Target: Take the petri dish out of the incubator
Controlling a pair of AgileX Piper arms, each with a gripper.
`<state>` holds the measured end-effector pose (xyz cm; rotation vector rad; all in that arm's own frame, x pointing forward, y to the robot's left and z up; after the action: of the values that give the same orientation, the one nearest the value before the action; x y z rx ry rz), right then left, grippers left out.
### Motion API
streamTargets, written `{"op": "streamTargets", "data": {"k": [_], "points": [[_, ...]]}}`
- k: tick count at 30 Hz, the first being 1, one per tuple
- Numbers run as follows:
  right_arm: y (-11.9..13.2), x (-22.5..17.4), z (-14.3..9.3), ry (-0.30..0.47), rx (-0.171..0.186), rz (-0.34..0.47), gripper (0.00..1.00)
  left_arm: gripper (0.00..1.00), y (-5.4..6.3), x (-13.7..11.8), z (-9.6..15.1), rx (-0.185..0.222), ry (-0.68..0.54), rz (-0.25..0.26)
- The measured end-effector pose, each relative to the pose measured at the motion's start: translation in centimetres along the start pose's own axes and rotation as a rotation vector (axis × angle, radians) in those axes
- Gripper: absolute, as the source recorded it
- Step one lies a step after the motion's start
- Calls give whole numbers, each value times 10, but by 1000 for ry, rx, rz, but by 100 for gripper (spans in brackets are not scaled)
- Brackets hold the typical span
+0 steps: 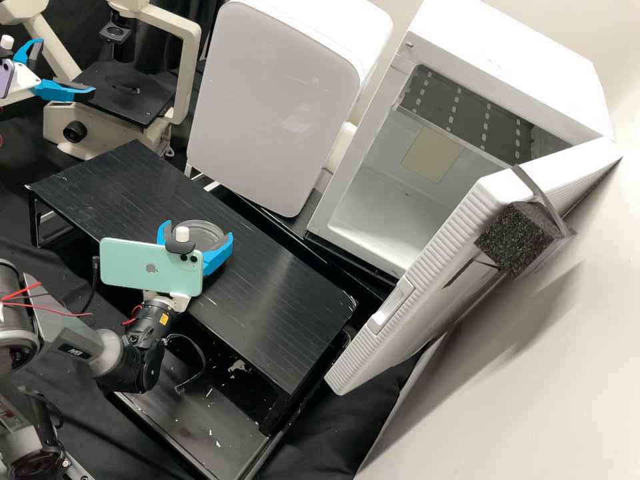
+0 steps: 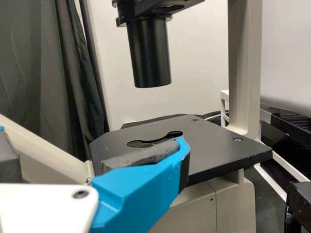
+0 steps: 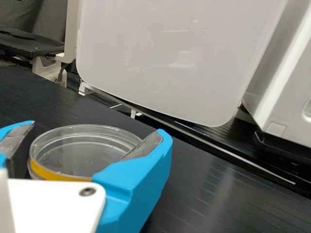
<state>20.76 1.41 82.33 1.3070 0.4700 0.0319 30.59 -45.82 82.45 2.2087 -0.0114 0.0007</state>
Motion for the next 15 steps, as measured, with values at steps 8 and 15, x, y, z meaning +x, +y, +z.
{"op": "streamTargets", "data": {"k": [8,15], "points": [[0,0,0,0,-1,0,100,100,0,0,0,0,0,0],[7,-5,-4,1,30,34,100,100,0,0,0,0,0,0]]}}
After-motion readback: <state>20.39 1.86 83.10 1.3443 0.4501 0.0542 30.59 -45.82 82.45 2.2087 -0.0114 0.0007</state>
